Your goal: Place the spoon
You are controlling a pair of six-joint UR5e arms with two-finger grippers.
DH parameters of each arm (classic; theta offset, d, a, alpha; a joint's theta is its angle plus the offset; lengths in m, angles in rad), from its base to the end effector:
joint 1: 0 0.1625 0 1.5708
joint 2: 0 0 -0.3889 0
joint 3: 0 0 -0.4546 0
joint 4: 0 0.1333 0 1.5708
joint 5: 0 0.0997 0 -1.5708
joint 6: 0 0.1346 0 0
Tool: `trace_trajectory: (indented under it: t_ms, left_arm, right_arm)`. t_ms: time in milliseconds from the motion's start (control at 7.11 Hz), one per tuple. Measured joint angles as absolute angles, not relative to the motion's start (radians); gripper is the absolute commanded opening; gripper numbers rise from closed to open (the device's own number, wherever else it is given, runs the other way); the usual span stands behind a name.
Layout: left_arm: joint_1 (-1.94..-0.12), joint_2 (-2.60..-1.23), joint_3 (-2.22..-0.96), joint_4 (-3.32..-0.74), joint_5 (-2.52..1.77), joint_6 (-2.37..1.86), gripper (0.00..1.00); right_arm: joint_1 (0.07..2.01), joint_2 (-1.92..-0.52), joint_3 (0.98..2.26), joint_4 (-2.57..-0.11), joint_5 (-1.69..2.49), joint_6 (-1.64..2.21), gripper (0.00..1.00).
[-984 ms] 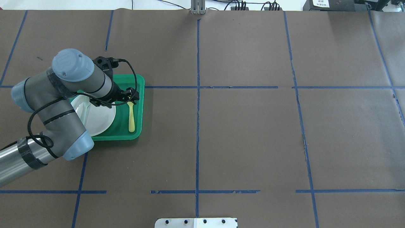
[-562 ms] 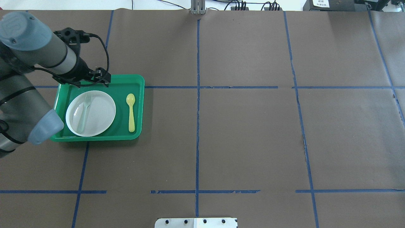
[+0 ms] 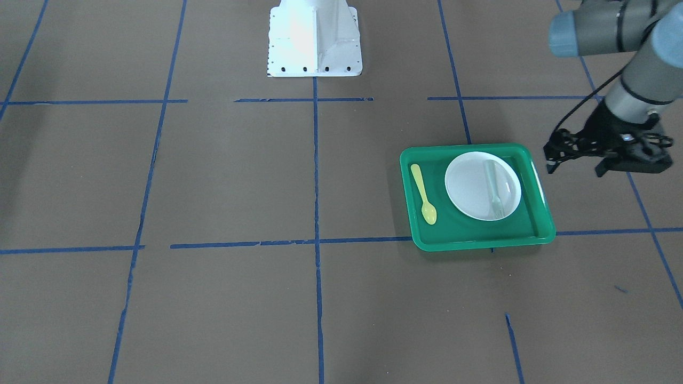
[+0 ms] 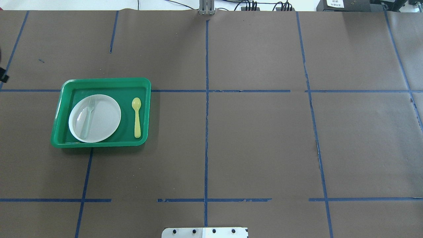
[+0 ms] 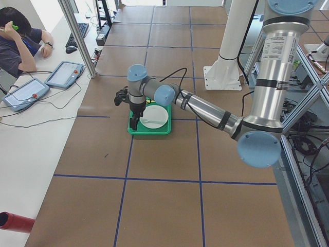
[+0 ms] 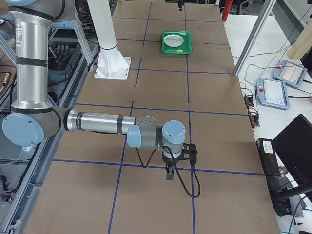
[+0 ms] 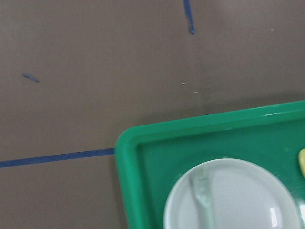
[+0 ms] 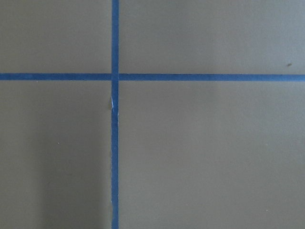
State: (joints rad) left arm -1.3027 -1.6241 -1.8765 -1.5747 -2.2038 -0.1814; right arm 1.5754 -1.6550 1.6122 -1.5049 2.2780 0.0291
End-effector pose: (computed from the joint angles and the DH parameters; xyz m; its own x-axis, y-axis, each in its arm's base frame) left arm 0.1014 -0.5716 0.4572 0.7547 0.2466 -0.6080 -0.1134 0.9617 0.2494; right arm 0.0483 -0.5233 0.6695 0.7598 0.0176 0.6499 -0.0267 0.9996 0.0042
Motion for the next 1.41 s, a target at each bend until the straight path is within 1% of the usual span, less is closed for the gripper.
trace_trajectory:
  t_ms: [281,562,844,1406]
  left_arm:
    - [-1.487,-1.506,-1.817,-1.574,-2.27,0.114,1.0]
    - [-1.582,-1.426,-1.788,-1.576,-2.332,0.203,1.0]
    - [-1.608,-1.391,-1.783,-1.579,-2.348,0.213,1.0]
    - [-1.616,-1.39,-1.782,-1.582,-2.35,0.213,1.0]
  right_arm:
    - [1.575,-1.655,1.612,-1.505,2.278,0.029,1.0]
    - [1.575,-1.654,1.612,-1.506,2.278,0.029,1.0]
    - [1.575,-1.654,1.612,-1.505,2.278,0.029,1.0]
    - [1.575,-1.655,1.612,-1.506,2.278,0.029,1.0]
